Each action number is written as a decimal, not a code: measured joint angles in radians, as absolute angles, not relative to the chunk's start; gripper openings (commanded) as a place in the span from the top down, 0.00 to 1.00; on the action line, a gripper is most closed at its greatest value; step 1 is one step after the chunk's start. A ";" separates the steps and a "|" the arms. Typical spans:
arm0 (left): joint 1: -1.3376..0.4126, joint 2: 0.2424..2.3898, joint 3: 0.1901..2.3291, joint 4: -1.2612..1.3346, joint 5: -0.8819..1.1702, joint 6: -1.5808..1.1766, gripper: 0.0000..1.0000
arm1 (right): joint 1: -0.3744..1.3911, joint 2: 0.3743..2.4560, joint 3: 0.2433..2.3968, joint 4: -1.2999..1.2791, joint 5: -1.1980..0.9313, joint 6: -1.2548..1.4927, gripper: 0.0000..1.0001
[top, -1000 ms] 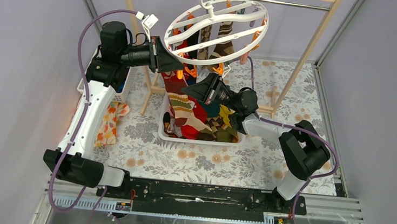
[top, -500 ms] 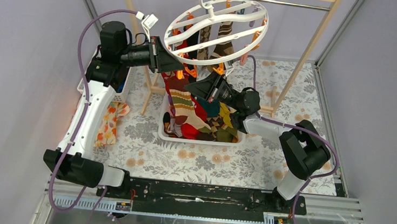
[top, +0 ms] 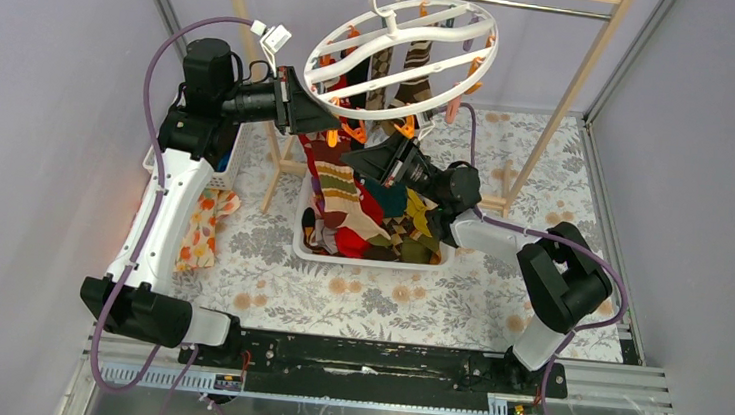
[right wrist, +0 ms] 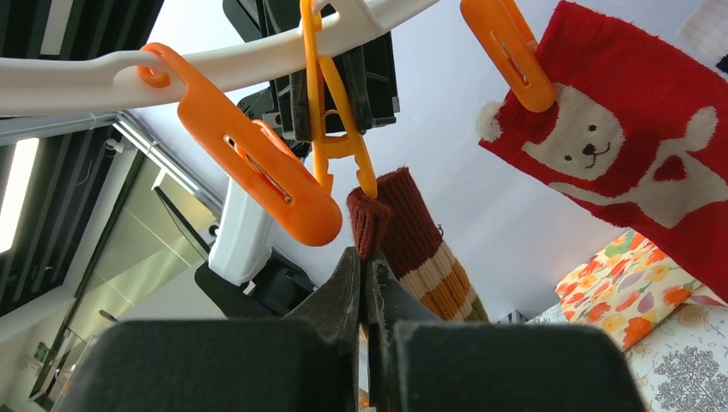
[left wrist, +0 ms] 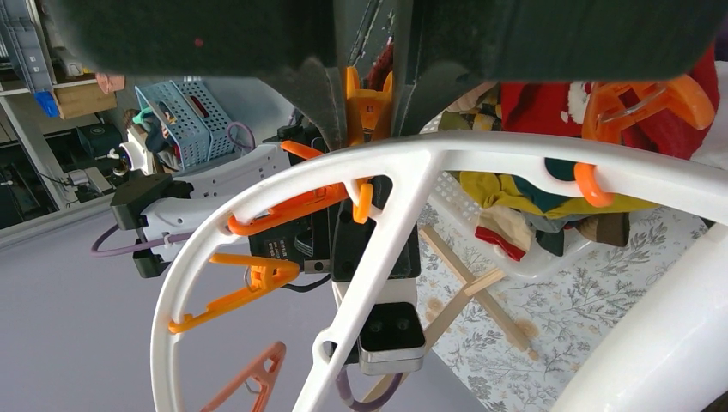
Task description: Clip the socks to the hanger
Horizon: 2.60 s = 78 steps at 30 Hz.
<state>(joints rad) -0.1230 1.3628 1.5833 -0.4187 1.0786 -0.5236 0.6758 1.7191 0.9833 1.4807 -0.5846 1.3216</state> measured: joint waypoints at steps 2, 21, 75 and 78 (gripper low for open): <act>-0.123 1.363 1.583 -0.418 1.081 -0.526 1.00 | 0.676 1.718 0.981 1.477 -0.584 1.321 1.00; -0.123 1.361 1.574 -0.403 1.086 -0.530 1.00 | 0.675 1.701 0.973 1.476 -0.514 1.318 1.00; -0.121 1.259 1.472 -0.432 0.983 -0.444 0.96 | 0.668 1.463 0.730 1.452 -0.434 1.097 0.24; -0.121 1.255 1.472 -0.432 0.983 -0.444 0.96 | 0.665 1.443 0.726 1.467 -0.427 1.083 0.24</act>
<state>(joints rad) -0.1215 1.2549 1.4715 -0.4324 0.9829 -0.4438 0.6647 1.4433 0.7261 1.4666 -0.4267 1.0828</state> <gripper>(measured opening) 0.062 0.757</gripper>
